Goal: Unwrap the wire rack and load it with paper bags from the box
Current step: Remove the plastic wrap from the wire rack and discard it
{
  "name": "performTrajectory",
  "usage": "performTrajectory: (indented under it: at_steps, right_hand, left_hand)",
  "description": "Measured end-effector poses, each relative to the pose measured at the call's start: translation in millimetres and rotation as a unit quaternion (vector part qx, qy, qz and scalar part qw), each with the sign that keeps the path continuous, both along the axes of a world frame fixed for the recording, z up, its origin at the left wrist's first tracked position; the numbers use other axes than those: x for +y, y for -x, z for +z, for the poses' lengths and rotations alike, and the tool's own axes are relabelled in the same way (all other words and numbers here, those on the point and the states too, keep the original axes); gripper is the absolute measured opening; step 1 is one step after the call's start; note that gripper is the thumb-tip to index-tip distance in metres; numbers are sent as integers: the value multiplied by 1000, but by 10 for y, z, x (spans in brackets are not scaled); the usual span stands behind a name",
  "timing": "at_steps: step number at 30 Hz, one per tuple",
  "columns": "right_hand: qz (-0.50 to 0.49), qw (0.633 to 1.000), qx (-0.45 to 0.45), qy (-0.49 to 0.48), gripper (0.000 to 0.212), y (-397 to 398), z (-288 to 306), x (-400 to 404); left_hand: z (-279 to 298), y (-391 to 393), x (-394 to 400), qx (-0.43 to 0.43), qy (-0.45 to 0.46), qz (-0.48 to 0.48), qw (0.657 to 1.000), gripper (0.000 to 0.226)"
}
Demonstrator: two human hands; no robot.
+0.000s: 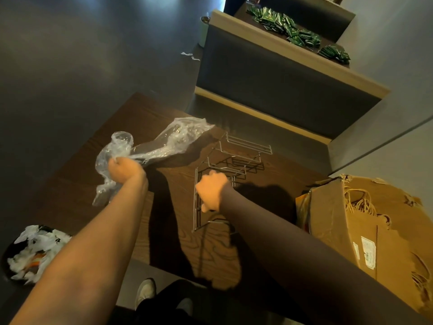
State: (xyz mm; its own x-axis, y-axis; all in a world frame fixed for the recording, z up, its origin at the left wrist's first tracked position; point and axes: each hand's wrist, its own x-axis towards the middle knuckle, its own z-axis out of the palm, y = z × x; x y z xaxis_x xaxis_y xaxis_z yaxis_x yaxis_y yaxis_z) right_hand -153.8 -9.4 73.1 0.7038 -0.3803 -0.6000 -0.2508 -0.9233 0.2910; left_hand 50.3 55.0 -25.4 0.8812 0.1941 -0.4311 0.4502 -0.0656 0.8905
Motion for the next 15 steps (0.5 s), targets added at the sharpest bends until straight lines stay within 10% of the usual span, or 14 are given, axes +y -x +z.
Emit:
performTrajectory:
  at_steps: [11, 15]
  right_hand:
    - [-95, 984, -150, -28, 54, -301, -194, 88]
    - [-224, 839, -478, -127, 56, -595, -105, 181]
  left_hand:
    - [103, -126, 253, 79, 34, -90, 992, 43]
    - [238, -301, 337, 124, 125, -92, 980, 37]
